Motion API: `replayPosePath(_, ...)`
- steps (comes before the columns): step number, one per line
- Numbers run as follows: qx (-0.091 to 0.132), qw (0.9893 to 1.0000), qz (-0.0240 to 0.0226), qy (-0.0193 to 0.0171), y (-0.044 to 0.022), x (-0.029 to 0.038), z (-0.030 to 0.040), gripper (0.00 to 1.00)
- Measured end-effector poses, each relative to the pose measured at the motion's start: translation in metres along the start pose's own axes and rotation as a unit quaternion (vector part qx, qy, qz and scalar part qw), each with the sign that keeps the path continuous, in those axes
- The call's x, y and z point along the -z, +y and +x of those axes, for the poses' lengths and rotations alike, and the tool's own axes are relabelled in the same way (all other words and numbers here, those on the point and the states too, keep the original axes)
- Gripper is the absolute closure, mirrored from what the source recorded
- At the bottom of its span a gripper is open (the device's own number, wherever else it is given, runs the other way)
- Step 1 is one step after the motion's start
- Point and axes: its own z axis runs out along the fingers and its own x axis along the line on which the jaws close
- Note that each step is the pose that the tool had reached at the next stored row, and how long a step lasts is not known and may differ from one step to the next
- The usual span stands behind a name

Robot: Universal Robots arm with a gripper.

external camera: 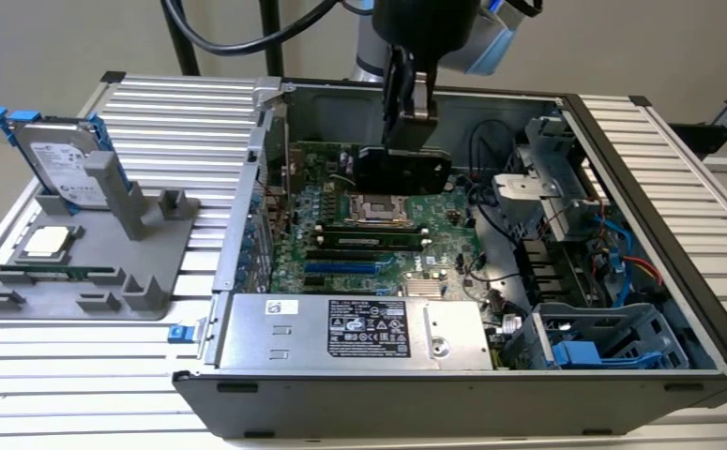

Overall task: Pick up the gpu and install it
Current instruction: 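Insert the gpu into the slot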

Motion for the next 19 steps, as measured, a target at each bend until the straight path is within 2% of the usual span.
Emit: replayPosePath(19, 0.000, 1.0000, 0.0000, 0.0000, -0.0004, -0.0081, -0.0002, 1.00)
